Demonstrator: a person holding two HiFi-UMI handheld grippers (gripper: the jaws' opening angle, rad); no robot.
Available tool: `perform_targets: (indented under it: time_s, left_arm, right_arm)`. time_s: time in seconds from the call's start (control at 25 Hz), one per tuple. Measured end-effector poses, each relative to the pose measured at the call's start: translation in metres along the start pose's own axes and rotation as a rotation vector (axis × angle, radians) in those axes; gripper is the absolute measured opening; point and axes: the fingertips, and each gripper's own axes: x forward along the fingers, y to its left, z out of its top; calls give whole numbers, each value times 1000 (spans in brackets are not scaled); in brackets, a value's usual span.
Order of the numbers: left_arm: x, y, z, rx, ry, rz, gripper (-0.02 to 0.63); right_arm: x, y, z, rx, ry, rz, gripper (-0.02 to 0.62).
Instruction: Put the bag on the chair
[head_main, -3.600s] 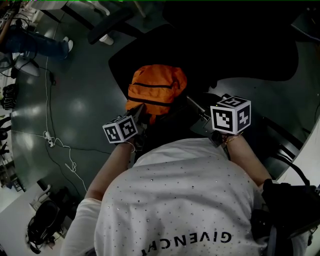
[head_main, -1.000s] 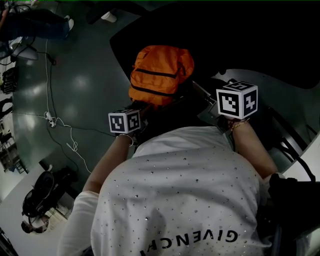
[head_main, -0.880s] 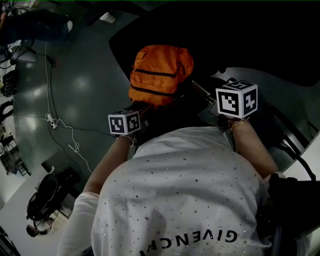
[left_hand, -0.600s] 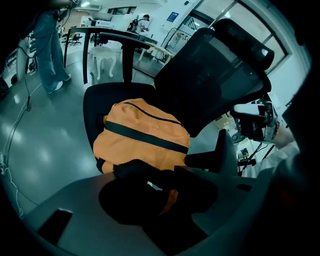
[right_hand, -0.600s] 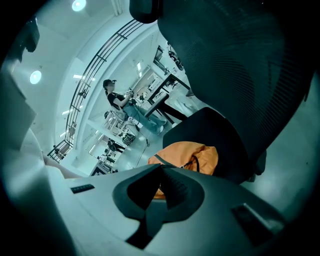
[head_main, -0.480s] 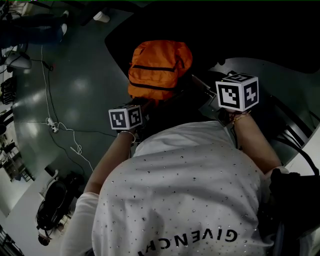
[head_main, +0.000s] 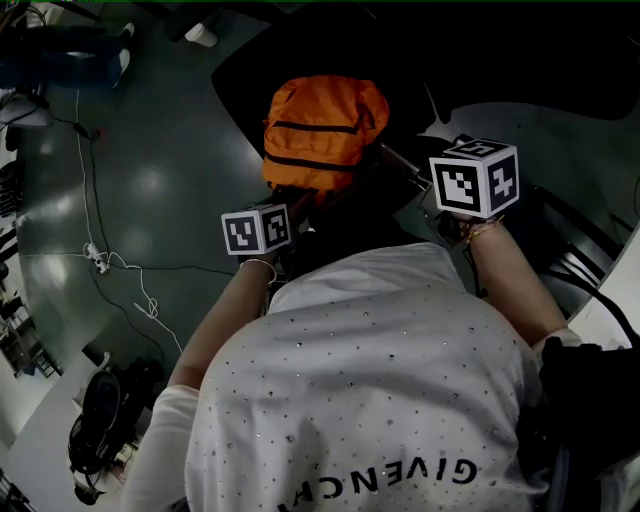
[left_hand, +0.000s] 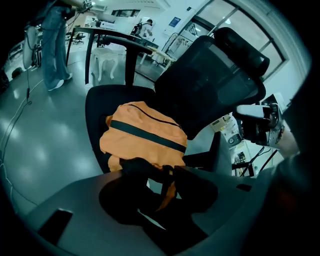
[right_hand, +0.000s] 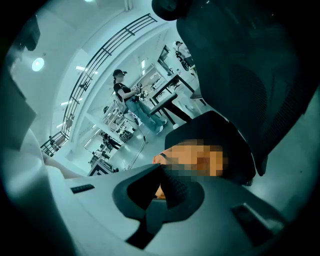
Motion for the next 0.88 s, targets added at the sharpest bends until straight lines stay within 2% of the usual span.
perform_targets:
  time_s: [0.2, 0.4, 0.6, 0.88]
  left_arm:
    - [-8, 3, -1, 61, -9, -66, 204]
    - [-11, 6, -4, 97, -27, -128, 199]
    - [-15, 11, -8, 145, -24, -173, 199]
    - [-25, 15, -10, 180, -49, -219, 186]
  right_arm:
    - [-10, 13, -12, 31, -67, -104, 6]
    - [-18, 26, -42, 103, -115, -200, 6]
    - [-20, 63, -43, 201, -241, -161, 6]
    - [-30, 90, -73, 109, -240, -277, 6]
